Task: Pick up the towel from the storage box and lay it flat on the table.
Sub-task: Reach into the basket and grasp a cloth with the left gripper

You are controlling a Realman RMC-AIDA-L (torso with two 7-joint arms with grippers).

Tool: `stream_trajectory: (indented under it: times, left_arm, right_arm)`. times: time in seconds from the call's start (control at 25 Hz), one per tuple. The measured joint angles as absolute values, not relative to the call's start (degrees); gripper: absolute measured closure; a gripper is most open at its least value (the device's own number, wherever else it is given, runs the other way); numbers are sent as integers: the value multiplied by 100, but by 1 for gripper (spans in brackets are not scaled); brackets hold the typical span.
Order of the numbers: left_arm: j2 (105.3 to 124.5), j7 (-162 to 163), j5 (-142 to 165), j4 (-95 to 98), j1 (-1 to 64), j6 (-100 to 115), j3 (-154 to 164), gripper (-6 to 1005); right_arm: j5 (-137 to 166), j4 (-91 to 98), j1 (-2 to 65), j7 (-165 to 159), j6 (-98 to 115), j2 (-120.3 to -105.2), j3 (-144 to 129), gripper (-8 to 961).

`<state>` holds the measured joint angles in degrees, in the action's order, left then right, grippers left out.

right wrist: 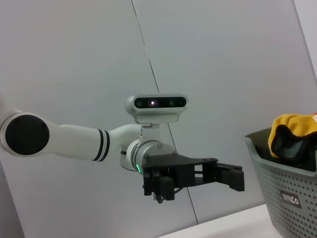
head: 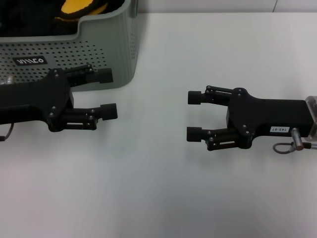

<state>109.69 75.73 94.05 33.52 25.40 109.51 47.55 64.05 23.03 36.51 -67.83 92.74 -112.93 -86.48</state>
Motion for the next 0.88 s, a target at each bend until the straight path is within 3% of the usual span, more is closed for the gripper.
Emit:
stream_trajectory:
  times: [0.64,0.76,0.88]
  left_arm:
    - [10993,8313,9345,3618,2559,10962,4473,139]
    - [11110,9342,9336,4427,2561,10970,3970,145]
    - [11406,9980,9369,5798,2490,10786,3530,150]
  right_arm:
    - [6406,2262,3595,-6679,8909,-11320,-8516,67]
    - [6380,2248,3559,-6643,8859,-11304,-8491,67]
    - [6386,2241,3537,-6610,8820,-11300,-8420,67]
